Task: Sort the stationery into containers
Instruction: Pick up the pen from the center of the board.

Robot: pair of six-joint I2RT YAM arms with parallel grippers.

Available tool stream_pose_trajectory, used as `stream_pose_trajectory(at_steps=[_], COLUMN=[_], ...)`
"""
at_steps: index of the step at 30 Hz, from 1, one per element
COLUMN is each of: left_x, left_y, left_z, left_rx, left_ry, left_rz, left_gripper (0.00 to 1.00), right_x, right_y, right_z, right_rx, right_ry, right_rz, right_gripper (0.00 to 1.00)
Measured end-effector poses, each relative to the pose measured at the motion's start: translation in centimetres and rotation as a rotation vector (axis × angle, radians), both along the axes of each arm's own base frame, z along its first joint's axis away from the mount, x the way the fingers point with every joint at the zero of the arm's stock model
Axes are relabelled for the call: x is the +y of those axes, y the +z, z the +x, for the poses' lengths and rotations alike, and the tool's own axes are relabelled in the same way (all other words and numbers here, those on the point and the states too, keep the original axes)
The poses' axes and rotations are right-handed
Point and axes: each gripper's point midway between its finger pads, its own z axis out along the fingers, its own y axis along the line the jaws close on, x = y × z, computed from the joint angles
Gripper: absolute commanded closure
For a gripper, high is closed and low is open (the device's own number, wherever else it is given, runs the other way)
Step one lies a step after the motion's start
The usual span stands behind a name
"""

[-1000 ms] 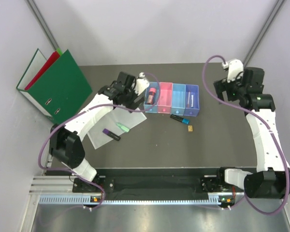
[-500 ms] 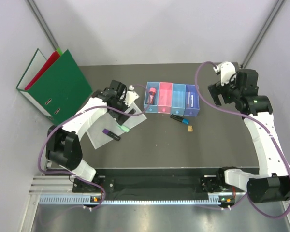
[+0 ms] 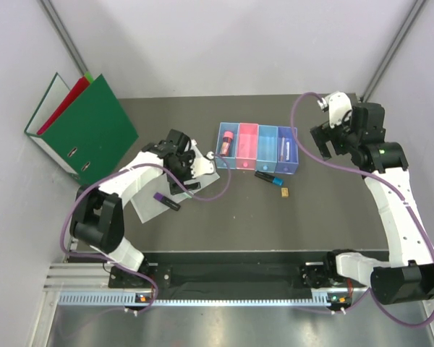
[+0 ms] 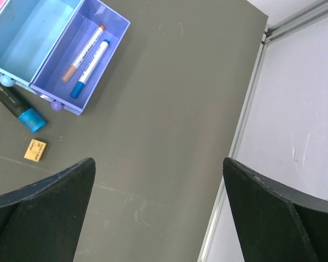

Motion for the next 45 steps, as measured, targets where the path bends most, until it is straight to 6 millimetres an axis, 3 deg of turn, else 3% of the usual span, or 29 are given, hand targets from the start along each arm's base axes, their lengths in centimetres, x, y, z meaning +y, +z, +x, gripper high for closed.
stream_pose_trajectory(at_steps=[6,14,24,28,29,31,33,34,45], left_x=[-1.4,-0.7,0.3,0.4,0.5,0.5,0.6,0.6,0.6], left_y=[-1.4,-3.8,-6.0,-6.4,-6.5,-6.5,-6.7,-6.7,-6.6], left_z=[1.7,1.5,0.7,0.5,0.5,0.4,0.3,0.3,0.3], left_rx=[0.021,0.056,0.101,0.111,0.112,0.116,0.120,0.121,0.124], left_ry=[-0.163,-0.298,-0.349,-0.350,-0.349,-0.347,-0.346,-0.343,-0.335], left_rz=[0.011,0.082,0.127,0.133,0.134,0.134,0.137,0.138,0.138], left_gripper=[0.15,0.16,0.25,0.40,0.50,0.60,0.80,1.00,1.00], right_x=[-0.3,-0.4,-0.2,-0.1,-0.1,0.0,0.1,0.1,0.1], right_y=[0.1,0.2,0.1,0.0,-0.1,-0.1,-0.1,-0.1,-0.1], right_z=[0.0,-0.1,0.0,0.0,0.1,0.1,0.1,0.1,0.1], right_rx=[-0.002,-0.005,-0.002,0.001,0.003,0.005,0.004,0.004,0.003], right_ry=[-0.011,-0.010,-0.006,-0.004,-0.003,-0.001,0.000,0.001,0.000], right_rz=[-0.009,-0.028,-0.034,-0.036,-0.036,-0.037,-0.038,-0.038,-0.042], right_gripper=[0.00,0.00,0.01,0.00,0.00,0.00,0.00,0.00,0.00])
